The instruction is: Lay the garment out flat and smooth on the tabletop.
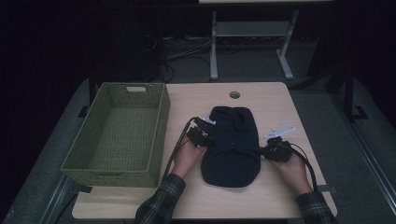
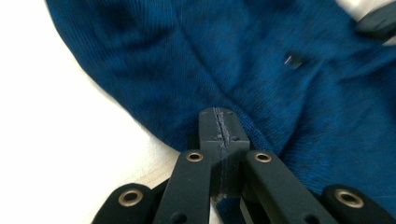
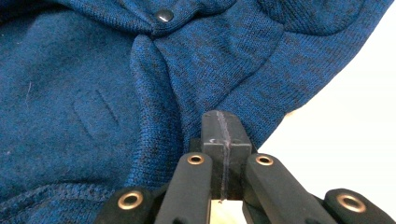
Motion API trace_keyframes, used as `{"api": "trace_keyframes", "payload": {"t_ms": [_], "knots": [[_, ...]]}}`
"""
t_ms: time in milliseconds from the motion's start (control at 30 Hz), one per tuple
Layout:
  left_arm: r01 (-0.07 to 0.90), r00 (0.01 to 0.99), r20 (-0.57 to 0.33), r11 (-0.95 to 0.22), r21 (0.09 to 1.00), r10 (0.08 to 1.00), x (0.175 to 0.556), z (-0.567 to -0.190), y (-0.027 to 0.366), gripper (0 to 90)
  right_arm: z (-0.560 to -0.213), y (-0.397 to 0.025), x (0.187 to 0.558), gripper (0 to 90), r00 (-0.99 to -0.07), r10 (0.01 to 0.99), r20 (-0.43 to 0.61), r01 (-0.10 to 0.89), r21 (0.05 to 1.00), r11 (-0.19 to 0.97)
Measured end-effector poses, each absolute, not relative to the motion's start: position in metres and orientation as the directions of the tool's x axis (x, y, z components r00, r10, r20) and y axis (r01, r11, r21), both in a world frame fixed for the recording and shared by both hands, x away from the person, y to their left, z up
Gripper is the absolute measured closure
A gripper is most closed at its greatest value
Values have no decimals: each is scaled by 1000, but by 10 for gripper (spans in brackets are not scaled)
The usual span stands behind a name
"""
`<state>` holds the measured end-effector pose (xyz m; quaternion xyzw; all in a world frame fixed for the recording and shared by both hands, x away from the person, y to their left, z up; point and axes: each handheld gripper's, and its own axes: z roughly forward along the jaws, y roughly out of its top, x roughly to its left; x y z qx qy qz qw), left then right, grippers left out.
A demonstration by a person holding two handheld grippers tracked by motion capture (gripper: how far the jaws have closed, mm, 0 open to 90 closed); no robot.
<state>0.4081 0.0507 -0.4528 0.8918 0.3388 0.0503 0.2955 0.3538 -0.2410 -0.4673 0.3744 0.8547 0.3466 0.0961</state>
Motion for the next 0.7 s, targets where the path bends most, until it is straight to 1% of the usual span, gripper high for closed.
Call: {"api": "trace_keyframes", "payload": {"t_ms": [67, 300, 500, 600, 700], "knots": [[579, 763, -122, -587, 566, 635, 408, -454, 52, 900, -467, -241, 353, 899, -702, 706, 92, 572, 664, 481], [565, 784, -105, -632, 531, 612, 398, -451, 54, 900, -466, -239, 349, 899, -703, 707, 82, 570, 659, 490], [547, 805, -137, -632, 548, 577, 375, -453, 60, 900, -466, -237, 331, 899, -717, 692, 79, 560, 657, 505], [547, 806, -147, -625, 556, 574, 368, -454, 61, 900, -465, -237, 321, 899, -723, 687, 73, 555, 653, 516], [537, 817, -148, -642, 548, 557, 360, -453, 62, 900, -465, -237, 313, 899, -733, 677, 66, 545, 652, 526]]}}
